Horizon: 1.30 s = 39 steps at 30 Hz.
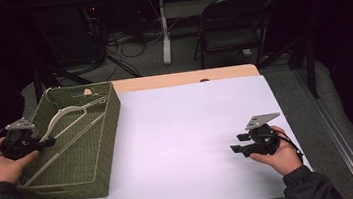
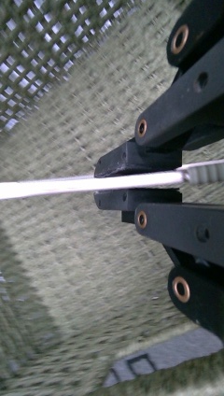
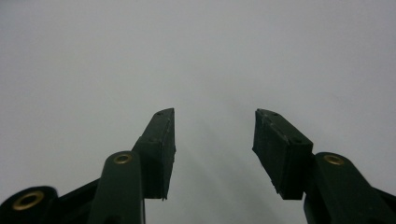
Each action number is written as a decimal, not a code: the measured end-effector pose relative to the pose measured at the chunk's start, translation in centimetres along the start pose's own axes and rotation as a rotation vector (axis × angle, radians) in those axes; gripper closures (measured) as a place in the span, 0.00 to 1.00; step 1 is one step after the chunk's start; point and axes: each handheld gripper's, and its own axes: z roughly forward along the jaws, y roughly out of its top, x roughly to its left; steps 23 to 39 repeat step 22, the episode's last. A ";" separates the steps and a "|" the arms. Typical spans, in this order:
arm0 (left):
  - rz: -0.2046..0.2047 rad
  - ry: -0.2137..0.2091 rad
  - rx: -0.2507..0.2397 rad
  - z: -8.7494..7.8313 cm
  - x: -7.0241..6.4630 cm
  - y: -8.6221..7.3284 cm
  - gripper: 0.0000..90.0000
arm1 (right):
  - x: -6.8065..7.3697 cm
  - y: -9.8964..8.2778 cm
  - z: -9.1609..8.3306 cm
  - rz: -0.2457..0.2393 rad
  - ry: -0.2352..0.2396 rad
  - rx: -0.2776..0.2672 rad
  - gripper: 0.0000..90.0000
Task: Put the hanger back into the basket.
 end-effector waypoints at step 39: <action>-0.083 0.065 -0.273 -5.8 -5.2 -1.9 0.48 | 0.4 -0.5 -1.0 0.005 -0.031 -0.039 0.53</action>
